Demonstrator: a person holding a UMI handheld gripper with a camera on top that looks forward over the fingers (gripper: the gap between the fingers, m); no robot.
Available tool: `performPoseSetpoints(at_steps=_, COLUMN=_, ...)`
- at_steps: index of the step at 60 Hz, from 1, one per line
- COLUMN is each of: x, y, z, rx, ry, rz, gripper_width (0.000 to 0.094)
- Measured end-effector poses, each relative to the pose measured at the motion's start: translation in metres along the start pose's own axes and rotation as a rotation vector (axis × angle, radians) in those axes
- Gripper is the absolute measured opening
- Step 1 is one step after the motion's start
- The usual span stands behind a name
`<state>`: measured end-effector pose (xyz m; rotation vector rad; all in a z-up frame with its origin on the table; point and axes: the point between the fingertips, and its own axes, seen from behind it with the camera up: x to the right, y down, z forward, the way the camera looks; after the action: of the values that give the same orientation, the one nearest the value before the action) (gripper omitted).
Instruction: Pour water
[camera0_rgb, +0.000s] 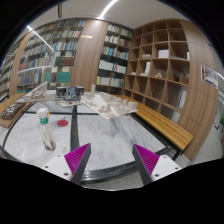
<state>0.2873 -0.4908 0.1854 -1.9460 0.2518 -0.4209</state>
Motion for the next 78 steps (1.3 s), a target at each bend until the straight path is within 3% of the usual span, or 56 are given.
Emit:
performPoseSetpoints(at_steps=15, x=-0.011, y=0.036, z=-0.013, rx=-0.015, ry=-0.002, rz=-0.04, gripper_width=0.0856)
performPoseSetpoints(at_steps=31, x=-0.146, y=0.081, z=-0.009, rx=-0.029, ry=-0.173, rz=-0.056, gripper_width=0.086)
performPoseSetpoints(at_steps=43, x=-0.255, y=0.045, z=0.037, rx=0.032, ry=-0.279, rz=-0.01, gripper_width=0.0858)
performPoseSetpoints(at_steps=55, x=-0.304, y=0.013, z=0.109, rx=0.073, ry=-0.281, rz=0.024, gripper_width=0.0849)
performPoseSetpoints(at_steps=59, x=-0.314, y=0.011, z=0.129, rx=0.076, ry=-0.282, rz=0.035, gripper_width=0.078)
performPoseSetpoints(at_steps=65, x=-0.319, y=0.008, z=0.145, rx=0.102, ry=-0.277, rz=0.053, gripper_width=0.053)
performPoseSetpoints(at_steps=78, x=-0.315, y=0.004, z=0.146, rx=0.123, ry=-0.282, rz=0.081, gripper_width=0.0413)
